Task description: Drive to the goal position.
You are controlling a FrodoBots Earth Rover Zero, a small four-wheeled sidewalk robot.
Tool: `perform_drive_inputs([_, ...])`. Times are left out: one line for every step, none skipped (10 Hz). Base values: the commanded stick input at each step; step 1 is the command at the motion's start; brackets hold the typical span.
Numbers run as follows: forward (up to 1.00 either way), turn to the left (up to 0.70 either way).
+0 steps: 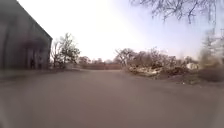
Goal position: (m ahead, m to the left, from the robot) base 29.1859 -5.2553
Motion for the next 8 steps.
perform_drive_inputs([0.7, 0.0])
perform_drive_inputs([0.7, 0.0])
perform_drive_inputs([0.7, 0.0])
perform_drive_inputs([0.7, 0.0])
perform_drive_inputs([0.7, 0.0])
perform_drive_inputs([0.7, 0.0])
perform_drive_inputs([0.7, 0.0])
perform_drive_inputs([0.7, 0.0])
